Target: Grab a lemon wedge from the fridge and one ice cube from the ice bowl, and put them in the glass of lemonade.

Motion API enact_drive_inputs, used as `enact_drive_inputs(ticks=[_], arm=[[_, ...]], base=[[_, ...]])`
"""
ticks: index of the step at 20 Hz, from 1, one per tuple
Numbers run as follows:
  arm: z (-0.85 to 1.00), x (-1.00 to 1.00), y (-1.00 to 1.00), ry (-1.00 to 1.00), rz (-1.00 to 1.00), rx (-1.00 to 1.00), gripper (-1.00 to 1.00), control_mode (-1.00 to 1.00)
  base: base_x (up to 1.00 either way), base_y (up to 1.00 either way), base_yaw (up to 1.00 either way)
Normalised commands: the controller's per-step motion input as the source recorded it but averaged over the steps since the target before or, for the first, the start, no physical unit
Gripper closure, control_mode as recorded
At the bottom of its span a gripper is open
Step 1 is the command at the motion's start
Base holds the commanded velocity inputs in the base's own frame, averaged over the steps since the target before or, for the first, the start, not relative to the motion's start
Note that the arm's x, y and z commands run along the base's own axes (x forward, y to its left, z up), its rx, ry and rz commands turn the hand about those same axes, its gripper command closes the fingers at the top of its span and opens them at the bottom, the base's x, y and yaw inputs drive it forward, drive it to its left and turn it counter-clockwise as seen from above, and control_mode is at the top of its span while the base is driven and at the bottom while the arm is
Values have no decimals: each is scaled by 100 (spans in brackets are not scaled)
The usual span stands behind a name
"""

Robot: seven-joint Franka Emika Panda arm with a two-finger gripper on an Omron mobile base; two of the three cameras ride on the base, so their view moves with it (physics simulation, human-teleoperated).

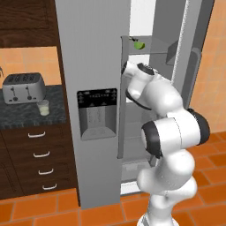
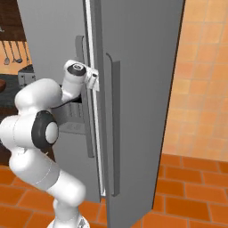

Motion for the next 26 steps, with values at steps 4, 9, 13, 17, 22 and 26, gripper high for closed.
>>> enact_drive_inputs(ticks=[4, 9, 13, 17, 22, 26], arm=[[0, -94, -100, 1, -20, 22, -100, -100], [0, -92, -100, 1, -18, 23, -100, -100], [14, -73, -35, 0, -8, 19, -100, -100], [4, -67, 100, 2, 20, 3, -100, -100], [-37, -69, 62, 8, 43, 38, -100, -100], [-27, -42, 33, 4, 60, 42, -100, -100]], base=[[0, 0, 0], [0, 0, 0], [0, 0, 0], [0, 0, 0], [0, 0, 0], [0, 0, 0]])
